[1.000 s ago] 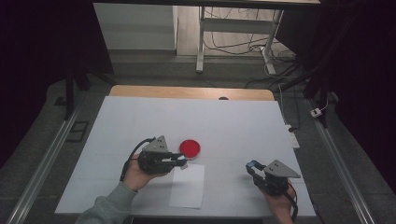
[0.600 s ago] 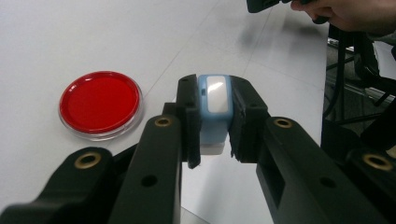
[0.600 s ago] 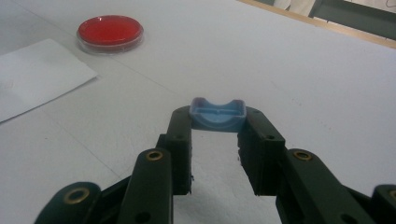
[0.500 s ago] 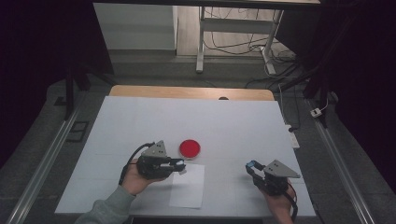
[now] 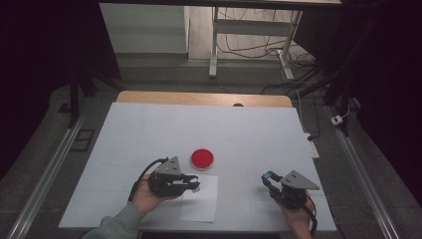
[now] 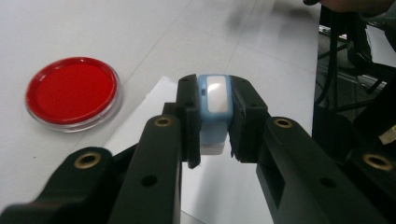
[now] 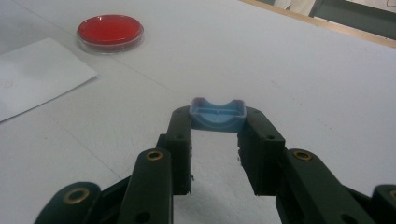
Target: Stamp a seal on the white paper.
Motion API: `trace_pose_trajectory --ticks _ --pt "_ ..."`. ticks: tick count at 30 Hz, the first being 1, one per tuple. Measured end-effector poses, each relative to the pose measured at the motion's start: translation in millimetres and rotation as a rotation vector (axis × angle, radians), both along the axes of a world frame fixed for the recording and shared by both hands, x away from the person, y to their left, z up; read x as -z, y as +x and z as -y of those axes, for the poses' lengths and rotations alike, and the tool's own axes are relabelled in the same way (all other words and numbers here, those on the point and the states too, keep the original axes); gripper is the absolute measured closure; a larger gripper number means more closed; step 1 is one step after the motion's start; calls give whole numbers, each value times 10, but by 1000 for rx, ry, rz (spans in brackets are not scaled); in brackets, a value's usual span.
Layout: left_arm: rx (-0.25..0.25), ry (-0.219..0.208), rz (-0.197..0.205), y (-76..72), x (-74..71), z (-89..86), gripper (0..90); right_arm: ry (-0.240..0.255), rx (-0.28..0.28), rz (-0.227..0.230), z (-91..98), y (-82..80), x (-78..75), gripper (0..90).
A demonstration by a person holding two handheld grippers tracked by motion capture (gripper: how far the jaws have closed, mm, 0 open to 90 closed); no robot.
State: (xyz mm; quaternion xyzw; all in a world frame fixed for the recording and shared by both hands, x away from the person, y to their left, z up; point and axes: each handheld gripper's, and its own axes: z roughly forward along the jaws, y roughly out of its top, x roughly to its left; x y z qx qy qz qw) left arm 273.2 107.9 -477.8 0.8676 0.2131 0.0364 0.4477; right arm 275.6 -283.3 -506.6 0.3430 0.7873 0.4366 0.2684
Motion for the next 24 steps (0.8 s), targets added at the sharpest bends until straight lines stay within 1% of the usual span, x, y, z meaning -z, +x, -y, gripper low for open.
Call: trace_pose_trajectory --ticks 3,8,24 --pt "9 11 -2 8 49 47 756 3 -1 2 -6 3 4 653" --pt "27 34 -4 15 122 115 756 -6 1 0 -16 2 3 653" --pt "21 64 1 56 255 202 756 -4 -1 -4 -13 8 10 653"
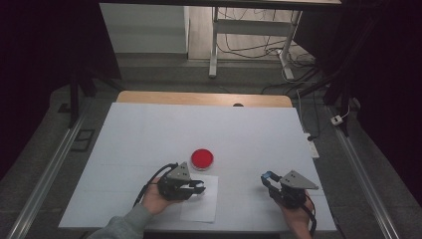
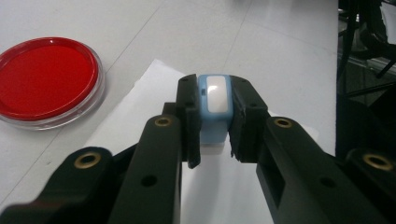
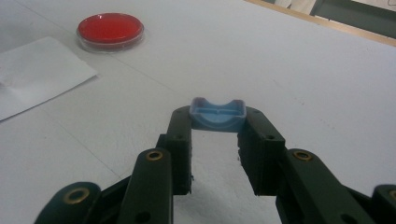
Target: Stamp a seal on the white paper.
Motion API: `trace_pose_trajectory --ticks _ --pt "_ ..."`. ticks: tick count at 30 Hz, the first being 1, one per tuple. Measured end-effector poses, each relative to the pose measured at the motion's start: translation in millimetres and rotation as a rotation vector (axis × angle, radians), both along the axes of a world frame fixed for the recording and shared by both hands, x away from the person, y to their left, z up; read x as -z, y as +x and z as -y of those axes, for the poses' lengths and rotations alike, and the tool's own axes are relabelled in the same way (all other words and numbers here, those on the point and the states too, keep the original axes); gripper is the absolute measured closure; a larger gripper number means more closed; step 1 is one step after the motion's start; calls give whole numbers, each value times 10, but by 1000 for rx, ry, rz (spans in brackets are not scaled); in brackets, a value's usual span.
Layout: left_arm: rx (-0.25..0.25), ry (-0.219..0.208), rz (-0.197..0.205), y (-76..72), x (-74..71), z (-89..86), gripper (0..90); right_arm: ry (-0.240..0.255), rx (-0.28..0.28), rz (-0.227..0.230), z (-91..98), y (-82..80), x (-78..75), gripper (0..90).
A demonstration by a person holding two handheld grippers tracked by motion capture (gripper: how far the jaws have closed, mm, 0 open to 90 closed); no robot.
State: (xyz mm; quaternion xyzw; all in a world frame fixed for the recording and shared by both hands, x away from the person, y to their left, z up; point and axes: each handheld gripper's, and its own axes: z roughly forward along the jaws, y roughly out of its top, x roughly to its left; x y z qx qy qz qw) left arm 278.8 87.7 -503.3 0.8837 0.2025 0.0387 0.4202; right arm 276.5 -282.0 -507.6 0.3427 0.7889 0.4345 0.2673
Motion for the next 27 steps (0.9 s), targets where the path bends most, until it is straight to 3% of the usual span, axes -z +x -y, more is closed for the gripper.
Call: trace_pose_trajectory --ticks 27 --pt "1 33 -3 42 104 34 755 8 1 2 11 0 0 653"
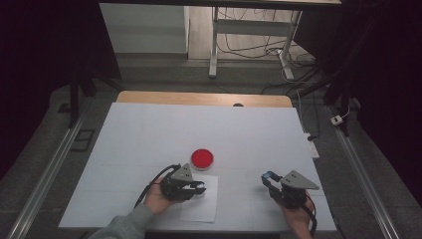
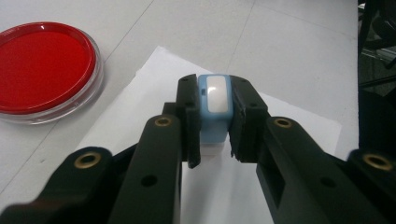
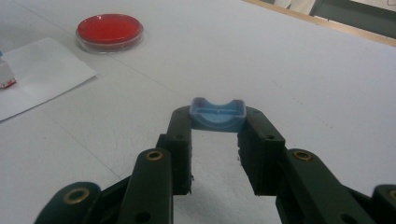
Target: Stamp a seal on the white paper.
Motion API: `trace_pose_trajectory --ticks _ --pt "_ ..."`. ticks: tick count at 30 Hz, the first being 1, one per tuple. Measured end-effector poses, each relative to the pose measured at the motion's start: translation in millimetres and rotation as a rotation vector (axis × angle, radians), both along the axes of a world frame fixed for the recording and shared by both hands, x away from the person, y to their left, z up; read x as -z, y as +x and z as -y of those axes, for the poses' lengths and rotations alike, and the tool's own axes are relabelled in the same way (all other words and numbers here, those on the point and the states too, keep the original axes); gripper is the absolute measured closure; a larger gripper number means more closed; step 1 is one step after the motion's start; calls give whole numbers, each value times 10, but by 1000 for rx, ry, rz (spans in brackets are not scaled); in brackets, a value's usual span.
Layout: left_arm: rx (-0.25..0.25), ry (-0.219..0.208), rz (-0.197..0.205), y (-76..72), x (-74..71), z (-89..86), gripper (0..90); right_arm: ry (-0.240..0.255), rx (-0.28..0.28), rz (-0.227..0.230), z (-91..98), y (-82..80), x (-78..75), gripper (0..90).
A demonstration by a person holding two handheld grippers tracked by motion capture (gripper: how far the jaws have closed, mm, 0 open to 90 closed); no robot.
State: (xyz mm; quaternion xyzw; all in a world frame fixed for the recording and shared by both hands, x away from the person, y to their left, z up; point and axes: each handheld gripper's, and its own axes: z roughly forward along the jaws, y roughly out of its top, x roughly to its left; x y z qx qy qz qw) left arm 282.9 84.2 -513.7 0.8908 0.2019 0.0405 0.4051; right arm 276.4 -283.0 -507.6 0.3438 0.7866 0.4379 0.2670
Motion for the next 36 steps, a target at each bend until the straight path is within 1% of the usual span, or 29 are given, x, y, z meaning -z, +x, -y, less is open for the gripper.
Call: trace_pose_trajectory --ticks 6,12,22,27,33,36 --pt "2 0 1 -11 15 11 756 1 -1 -1 -2 1 1 653" --pt "5 16 8 -26 13 16 757 0 -2 -1 -3 1 1 653" --pt "14 55 11 -29 24 44 759 -4 -1 -1 -3 -3 -4 653" --pt "11 63 12 -35 22 55 761 1 -2 1 -7 -5 -4 653" --pt "13 95 30 -55 6 81 762 -6 3 1 -12 -10 -6 653" --pt "14 96 27 -53 6 81 762 -5 -4 0 -16 -11 -5 653"
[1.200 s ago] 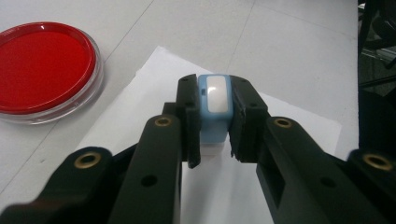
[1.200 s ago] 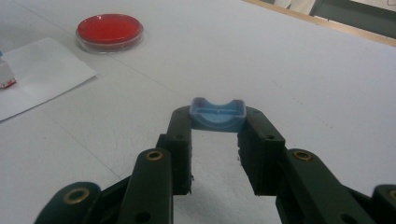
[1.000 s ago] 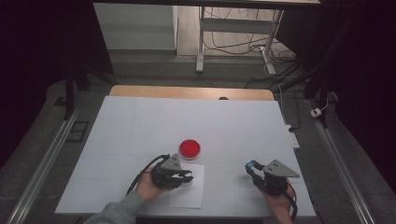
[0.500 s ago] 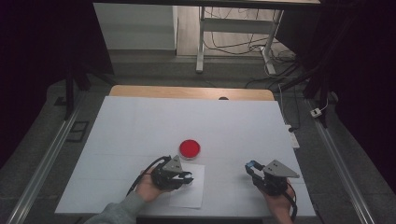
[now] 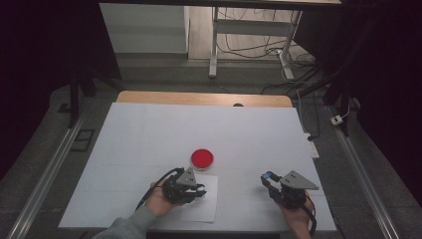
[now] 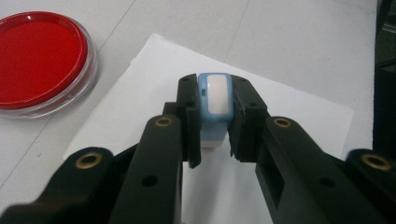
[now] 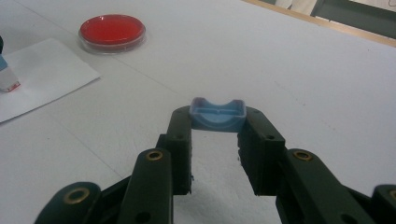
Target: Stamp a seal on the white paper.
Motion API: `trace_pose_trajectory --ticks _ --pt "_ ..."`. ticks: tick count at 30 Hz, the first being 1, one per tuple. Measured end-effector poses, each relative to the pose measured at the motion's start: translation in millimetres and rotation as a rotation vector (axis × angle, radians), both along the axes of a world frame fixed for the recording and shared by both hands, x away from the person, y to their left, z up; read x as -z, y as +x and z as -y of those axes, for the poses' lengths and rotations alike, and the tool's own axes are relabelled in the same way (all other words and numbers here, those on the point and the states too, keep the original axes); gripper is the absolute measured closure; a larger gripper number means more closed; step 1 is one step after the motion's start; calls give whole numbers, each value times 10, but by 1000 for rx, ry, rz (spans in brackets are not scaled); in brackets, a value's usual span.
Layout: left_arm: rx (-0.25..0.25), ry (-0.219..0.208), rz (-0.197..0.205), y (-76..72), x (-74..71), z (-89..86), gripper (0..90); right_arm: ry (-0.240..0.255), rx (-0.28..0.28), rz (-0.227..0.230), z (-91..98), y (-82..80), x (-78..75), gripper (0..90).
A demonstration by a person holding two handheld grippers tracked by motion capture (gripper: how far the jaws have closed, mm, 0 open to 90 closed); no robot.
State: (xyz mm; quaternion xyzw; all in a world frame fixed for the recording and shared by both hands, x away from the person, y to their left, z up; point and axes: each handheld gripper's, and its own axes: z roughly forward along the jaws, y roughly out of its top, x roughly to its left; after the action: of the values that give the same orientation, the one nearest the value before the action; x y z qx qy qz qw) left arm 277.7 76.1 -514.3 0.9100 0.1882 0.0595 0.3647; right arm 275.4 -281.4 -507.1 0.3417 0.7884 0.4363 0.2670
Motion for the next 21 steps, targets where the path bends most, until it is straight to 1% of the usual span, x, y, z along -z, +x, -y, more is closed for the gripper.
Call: trace_pose_trajectory --ticks 7,13,21 --pt "5 5 6 -6 2 0 762 5 5 2 11 0 -1 653" --pt "1 -1 3 -8 9 -7 762 7 1 5 5 -5 -4 653" --pt "2 1 19 -26 14 -2 762 1 3 2 3 -4 -3 653"
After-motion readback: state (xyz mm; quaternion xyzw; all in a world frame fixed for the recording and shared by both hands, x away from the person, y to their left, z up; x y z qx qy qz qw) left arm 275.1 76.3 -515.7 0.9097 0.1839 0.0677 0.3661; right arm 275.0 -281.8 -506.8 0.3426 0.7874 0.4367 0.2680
